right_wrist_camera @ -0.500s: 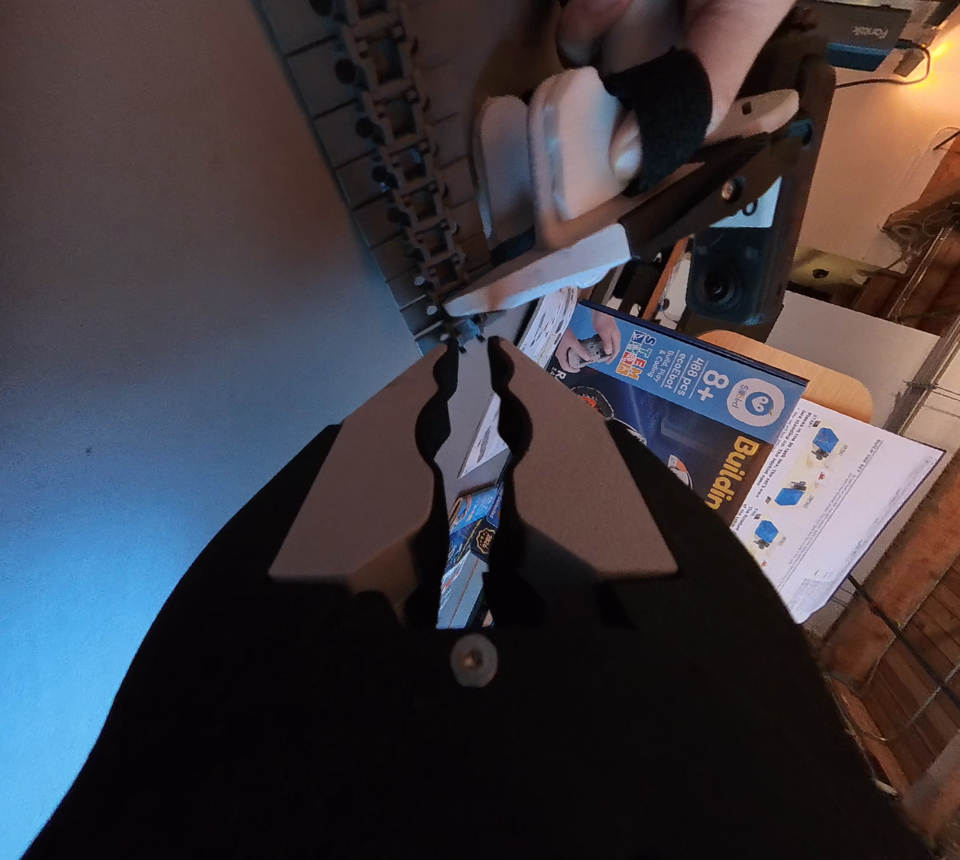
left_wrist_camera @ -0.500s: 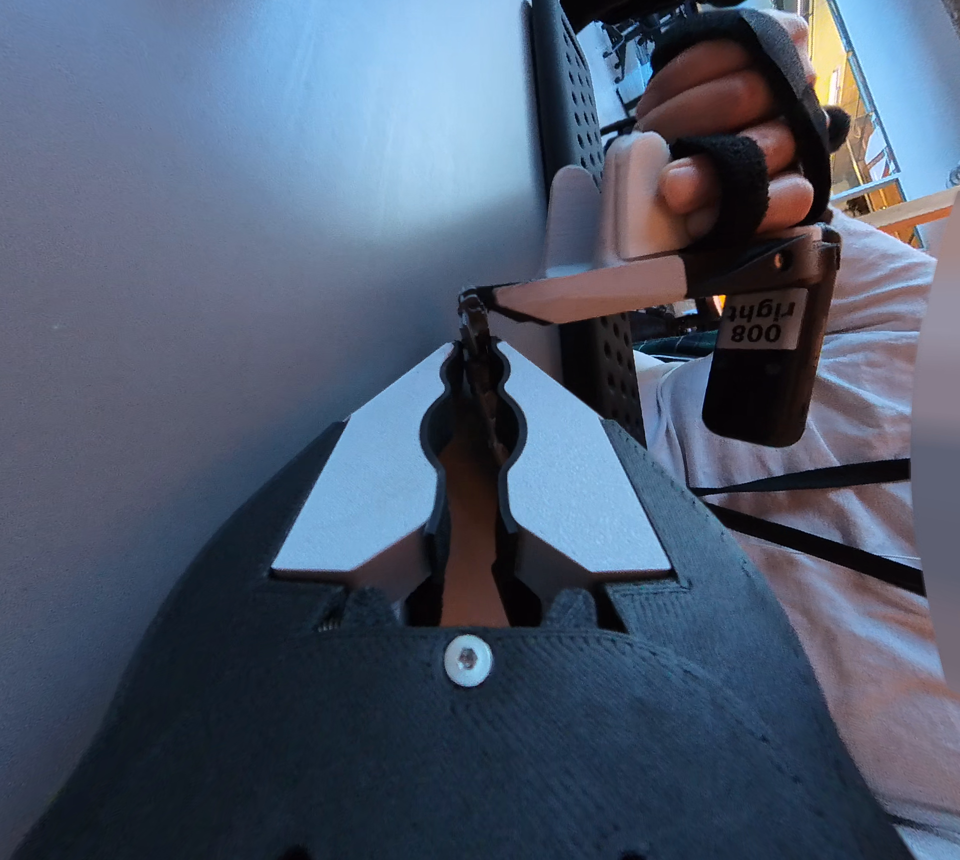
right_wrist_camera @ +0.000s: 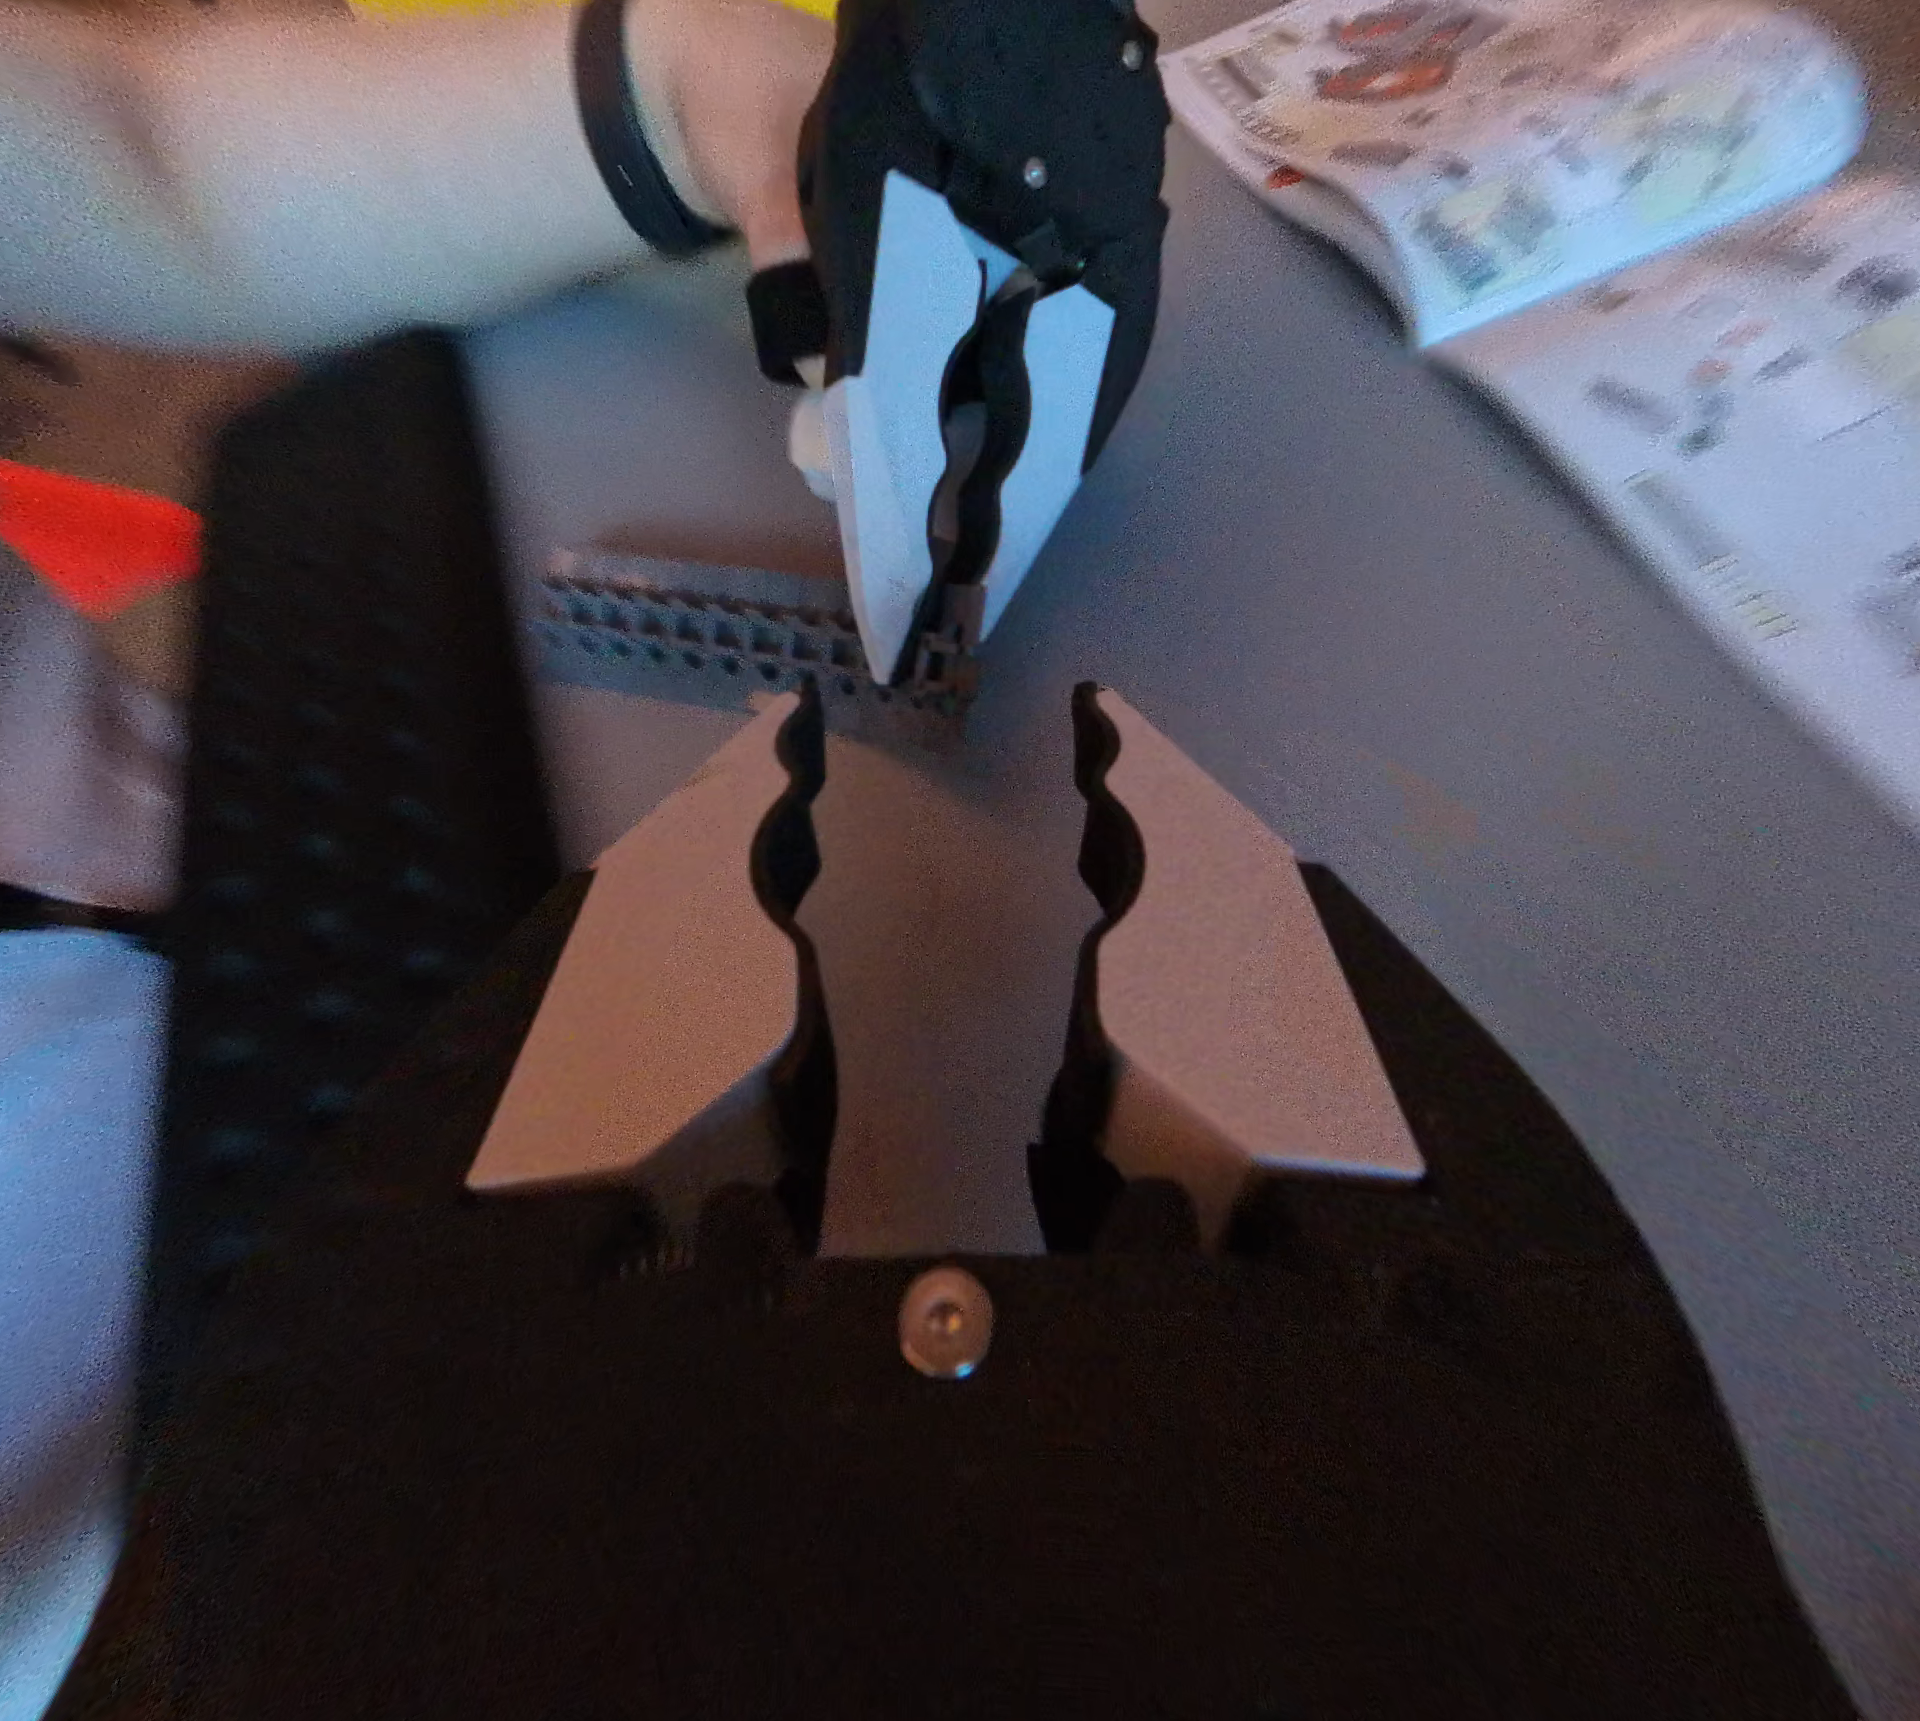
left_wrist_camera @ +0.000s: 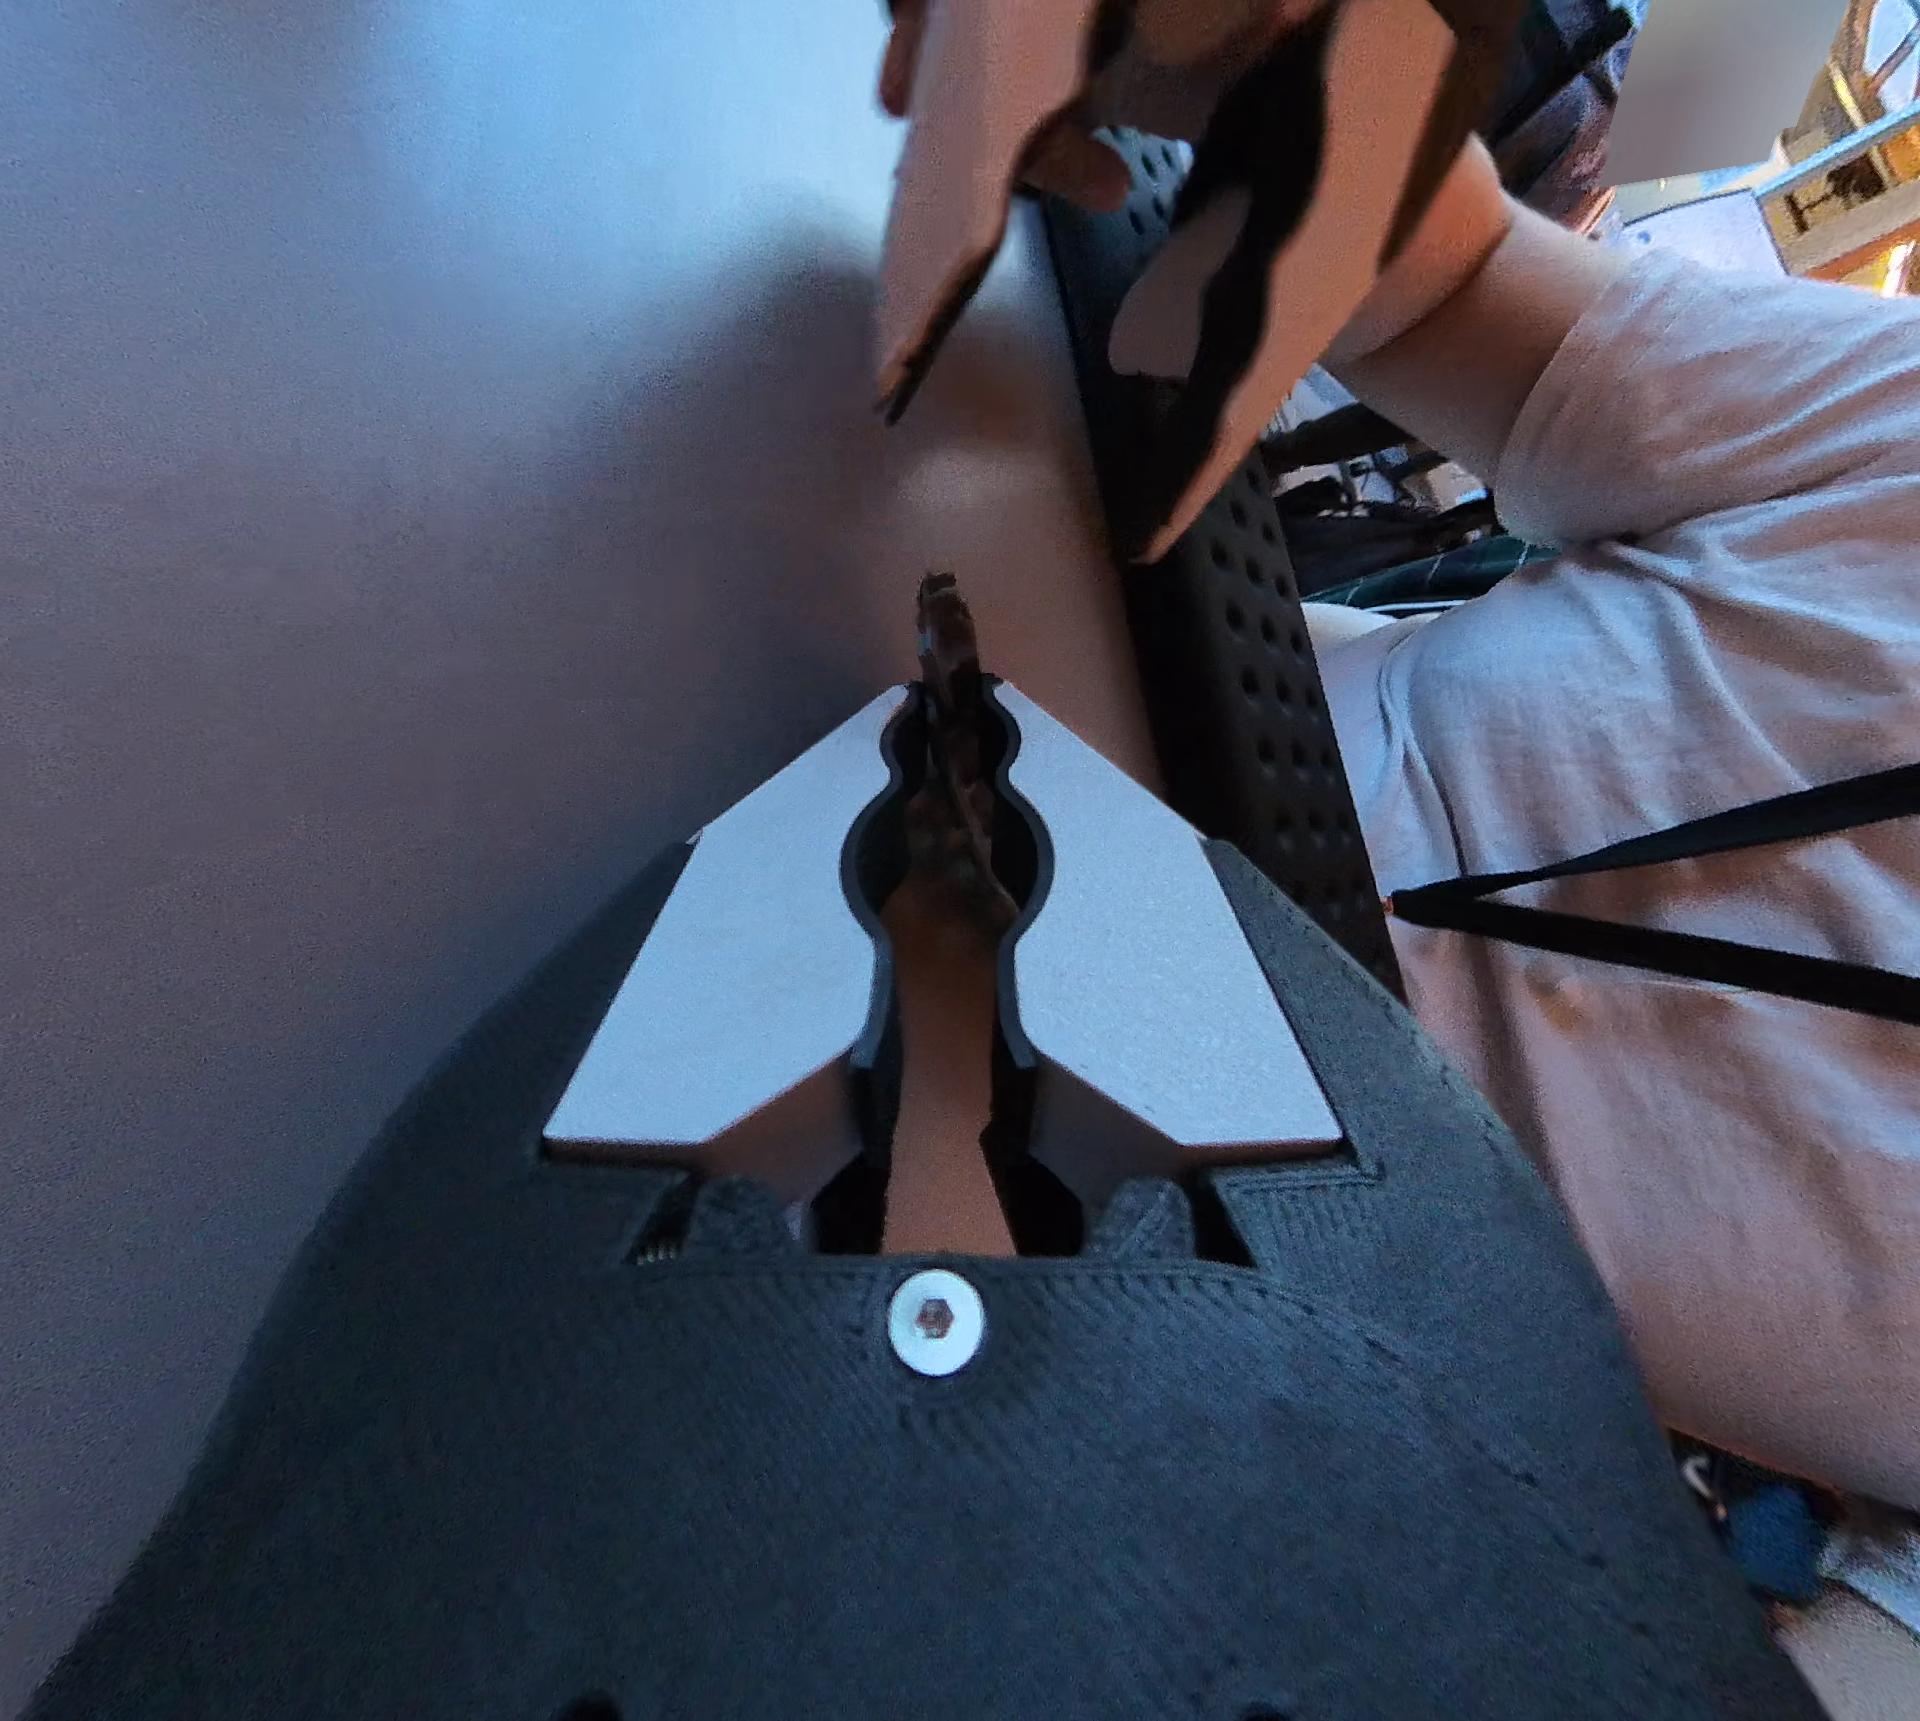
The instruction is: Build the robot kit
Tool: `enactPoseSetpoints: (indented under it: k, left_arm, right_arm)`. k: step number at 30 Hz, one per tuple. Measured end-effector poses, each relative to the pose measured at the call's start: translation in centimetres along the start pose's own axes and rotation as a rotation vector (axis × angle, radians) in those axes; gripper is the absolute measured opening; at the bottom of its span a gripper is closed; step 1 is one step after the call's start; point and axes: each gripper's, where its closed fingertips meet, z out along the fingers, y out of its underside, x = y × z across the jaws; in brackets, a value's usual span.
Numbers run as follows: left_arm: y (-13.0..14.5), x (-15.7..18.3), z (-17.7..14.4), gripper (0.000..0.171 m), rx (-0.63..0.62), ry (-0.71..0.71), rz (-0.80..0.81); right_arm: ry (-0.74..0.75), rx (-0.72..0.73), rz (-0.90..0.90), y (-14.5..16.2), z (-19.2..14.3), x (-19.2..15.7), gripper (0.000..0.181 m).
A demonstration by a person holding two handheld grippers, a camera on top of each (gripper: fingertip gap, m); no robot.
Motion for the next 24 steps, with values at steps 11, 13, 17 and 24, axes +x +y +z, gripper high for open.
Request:
enactPoseSetpoints:
  k: [11,13,17,24]
  left_arm:
    - [0.3,0.4,0.3,0.007,-0.018,0.008,0.043]
    - [0.3,0.4,0.3,0.007,-0.02,0.003,0.047]
    - [0.4,0.4,0.4,0.007,-0.025,-0.002,0.066]
    - [0.9,0.3,0.7,0.006,-0.058,-0.06,0.135]
  right_arm:
    - [-0.29,-0.079,0.247,1.6,2.9,-1.4,0.026]
    - [-0.308,-0.068,0.269,1.3,3.2,-1.4,0.015]
    - [-0.347,-0.08,0.327,1.4,3.1,-1.5,0.008]
    - [-0.32,-0.114,0.304,2.1,3.3,-1.7,0.008]
